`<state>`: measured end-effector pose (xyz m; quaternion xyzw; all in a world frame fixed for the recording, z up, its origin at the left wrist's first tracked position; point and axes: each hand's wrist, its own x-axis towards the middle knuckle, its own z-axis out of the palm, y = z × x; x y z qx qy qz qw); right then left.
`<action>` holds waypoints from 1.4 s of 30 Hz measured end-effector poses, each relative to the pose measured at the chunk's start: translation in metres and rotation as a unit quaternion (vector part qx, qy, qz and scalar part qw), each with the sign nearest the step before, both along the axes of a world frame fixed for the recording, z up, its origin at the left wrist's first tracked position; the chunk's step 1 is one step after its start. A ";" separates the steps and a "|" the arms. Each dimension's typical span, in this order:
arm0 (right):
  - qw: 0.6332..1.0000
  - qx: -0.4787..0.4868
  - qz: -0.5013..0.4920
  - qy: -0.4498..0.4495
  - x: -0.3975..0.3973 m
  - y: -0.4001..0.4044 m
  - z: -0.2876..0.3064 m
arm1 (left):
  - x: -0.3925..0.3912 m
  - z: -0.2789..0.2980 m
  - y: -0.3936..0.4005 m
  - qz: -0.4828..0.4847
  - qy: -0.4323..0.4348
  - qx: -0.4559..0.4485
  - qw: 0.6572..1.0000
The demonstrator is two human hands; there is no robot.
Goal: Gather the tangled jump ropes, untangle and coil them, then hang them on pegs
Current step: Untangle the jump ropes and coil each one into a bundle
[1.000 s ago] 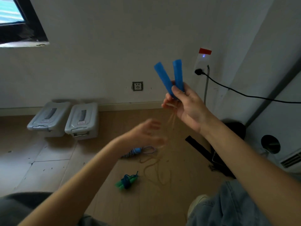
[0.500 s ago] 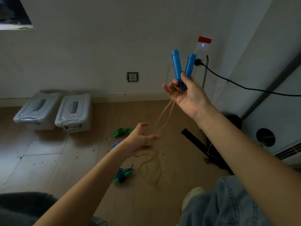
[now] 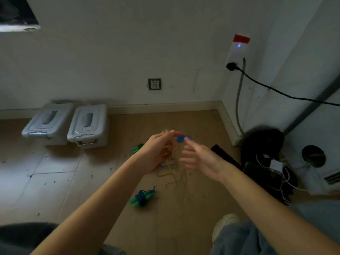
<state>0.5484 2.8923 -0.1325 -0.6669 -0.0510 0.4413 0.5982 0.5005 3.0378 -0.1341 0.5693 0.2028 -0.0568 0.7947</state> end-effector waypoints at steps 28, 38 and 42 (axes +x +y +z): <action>0.909 -0.013 0.021 -0.417 -0.021 -0.002 0.060 | -0.041 0.004 -0.010 -0.139 -0.122 0.133 0.974; 0.792 -0.185 -0.103 -0.572 0.012 -0.038 0.033 | -0.060 -0.059 0.036 -0.097 0.063 0.430 0.895; 0.777 -0.268 -0.052 -0.567 0.020 -0.044 0.009 | -0.069 -0.073 0.042 -0.104 0.131 0.477 0.863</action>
